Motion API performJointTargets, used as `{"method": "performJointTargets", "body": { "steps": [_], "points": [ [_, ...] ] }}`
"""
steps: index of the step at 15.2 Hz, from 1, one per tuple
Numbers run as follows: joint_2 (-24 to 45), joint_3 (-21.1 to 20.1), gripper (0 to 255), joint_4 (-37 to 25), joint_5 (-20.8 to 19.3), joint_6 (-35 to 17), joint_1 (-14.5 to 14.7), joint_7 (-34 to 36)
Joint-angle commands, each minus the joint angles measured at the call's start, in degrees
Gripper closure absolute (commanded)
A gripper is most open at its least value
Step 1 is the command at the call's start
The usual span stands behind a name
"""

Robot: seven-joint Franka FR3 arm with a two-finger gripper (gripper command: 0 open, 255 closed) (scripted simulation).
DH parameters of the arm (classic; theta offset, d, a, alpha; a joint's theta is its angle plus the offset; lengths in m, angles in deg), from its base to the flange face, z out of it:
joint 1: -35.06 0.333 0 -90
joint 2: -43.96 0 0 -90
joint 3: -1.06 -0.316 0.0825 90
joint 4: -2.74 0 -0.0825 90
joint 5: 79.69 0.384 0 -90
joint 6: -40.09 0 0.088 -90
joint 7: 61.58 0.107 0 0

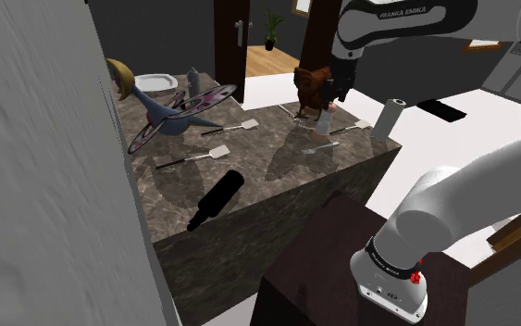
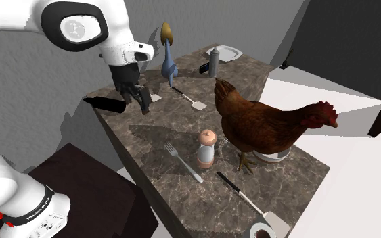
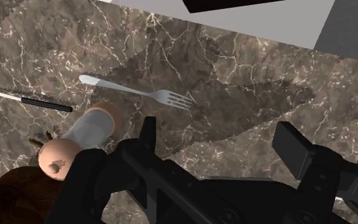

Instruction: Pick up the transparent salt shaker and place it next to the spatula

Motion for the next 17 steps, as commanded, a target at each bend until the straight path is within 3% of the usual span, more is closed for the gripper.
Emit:
{"method": "performJointTargets", "body": {
  "steps": [1, 8, 17],
  "points": [
    [3.3, 1.9, 0, -1.9, -0.2, -1.5, -0.4, -2.2],
    [17.6, 7.9, 0, -11.2, 2.4, -6.2, -1.7, -10.7],
    [38.6, 11.7, 0, -28.4, 11.1, -8.1, -7.0, -22.6]
  ]
}}
